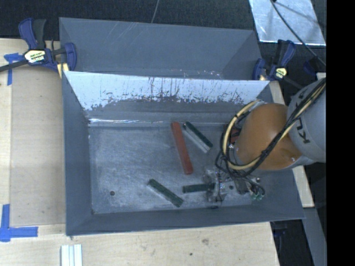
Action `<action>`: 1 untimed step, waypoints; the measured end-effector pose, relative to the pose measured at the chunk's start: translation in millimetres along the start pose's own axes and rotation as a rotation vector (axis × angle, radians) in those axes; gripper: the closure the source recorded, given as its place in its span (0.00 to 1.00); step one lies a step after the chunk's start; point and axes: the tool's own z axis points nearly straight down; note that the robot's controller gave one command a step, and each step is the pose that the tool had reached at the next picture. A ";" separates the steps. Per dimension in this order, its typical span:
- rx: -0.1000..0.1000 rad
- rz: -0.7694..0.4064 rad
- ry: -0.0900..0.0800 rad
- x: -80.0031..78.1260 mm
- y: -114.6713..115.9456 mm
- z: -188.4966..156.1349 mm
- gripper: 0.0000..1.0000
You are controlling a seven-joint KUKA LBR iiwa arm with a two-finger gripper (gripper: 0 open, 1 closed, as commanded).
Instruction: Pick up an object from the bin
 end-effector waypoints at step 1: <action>0.000 0.000 0.000 0.0 0.0 0.0 1.00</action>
Offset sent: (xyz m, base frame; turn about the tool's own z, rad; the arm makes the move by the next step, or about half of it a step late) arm 0.0000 0.0000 0.0421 0.0000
